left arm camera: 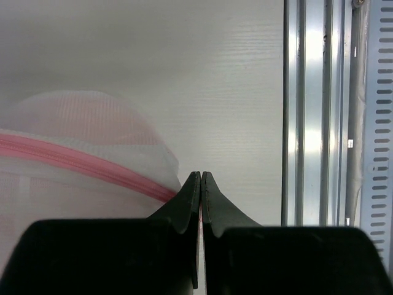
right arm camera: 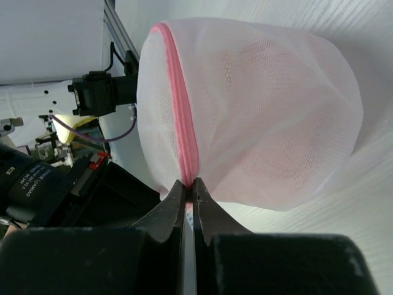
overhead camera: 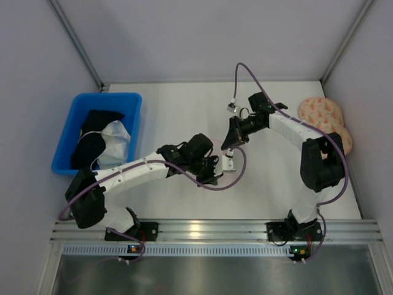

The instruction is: Place the bra in the laundry bag and zip it closed

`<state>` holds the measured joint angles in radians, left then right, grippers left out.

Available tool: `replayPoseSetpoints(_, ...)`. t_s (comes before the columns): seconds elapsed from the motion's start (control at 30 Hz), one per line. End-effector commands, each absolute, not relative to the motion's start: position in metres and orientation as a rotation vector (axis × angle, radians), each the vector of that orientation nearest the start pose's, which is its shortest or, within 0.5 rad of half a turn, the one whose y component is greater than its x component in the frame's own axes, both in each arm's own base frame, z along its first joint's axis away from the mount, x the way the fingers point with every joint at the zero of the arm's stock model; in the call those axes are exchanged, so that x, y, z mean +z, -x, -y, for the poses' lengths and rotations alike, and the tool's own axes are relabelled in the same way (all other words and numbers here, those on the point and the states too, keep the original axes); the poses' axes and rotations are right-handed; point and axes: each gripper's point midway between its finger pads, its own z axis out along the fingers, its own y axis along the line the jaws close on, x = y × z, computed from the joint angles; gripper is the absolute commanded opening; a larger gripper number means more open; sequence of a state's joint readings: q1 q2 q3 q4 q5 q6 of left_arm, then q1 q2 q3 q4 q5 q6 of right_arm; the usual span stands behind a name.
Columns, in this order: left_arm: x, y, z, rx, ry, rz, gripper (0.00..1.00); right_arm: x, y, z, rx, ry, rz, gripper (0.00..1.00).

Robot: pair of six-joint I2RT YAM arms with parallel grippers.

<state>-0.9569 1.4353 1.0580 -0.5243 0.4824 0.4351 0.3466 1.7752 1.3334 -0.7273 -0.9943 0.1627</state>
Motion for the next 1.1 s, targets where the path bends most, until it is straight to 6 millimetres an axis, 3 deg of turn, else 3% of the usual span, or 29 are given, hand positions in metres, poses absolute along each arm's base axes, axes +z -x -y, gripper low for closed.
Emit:
replayPoseSetpoints(0.0, 0.139, -0.135, 0.326, -0.888, -1.762, -1.771, 0.0, 0.176, -0.3, -0.263, 1.488, 0.6, -2.458, 0.0)
replayPoseSetpoints(0.07, 0.144, -0.141, 0.331, -0.88, -1.739, -1.783, 0.0, 0.178, -0.3, -0.262, 1.483, 0.599, -2.467, 0.07)
replayPoseSetpoints(0.17, 0.153, -0.152, 0.343, -0.865, -1.701, -1.796, 0.0, 0.184, -0.302, -0.258, 1.426, 0.619, -2.455, 0.31)
replayPoseSetpoints(0.3, 0.159, -0.168, 0.36, -0.846, -1.676, -1.8, 0.0, 0.191, -0.295, -0.24, 1.339, 0.607, -2.501, 0.56)
replayPoseSetpoints(0.47, 0.175, -0.186, 0.375, -0.829, -1.641, -1.766, 0.0, 0.199, -0.27, -0.219, 1.295, 0.597, -2.511, 0.65)
replayPoseSetpoints(0.6, 0.177, -0.193, 0.379, -0.822, -1.642, -1.748, 0.0, 0.188, -0.247, -0.223, 1.395, 0.555, -2.545, 0.67)
replayPoseSetpoints(0.73, 0.18, -0.199, 0.381, -0.803, -1.641, -1.735, 0.0, 0.177, -0.229, -0.242, 1.507, 0.562, -2.579, 0.66)
replayPoseSetpoints(0.87, 0.183, -0.201, 0.381, -0.809, -1.638, -1.723, 0.0, 0.171, -0.22, -0.255, 1.561, 0.6, -2.574, 0.66)
replayPoseSetpoints(0.97, 0.184, -0.199, 0.382, -0.83, -1.643, -1.717, 0.0, 0.17, -0.219, -0.26, 1.576, 0.626, -2.575, 0.55)
replayPoseSetpoints(1.0, 0.182, -0.197, 0.381, -0.836, -1.658, -1.712, 0.0, 0.169, -0.219, -0.261, 1.577, 0.624, -2.579, 0.41)
replayPoseSetpoints(1.07, 0.182, -0.194, 0.38, -0.846, -1.667, -1.698, 0.0, 0.17, -0.223, -0.26, 1.555, 0.636, -2.574, 0.28)
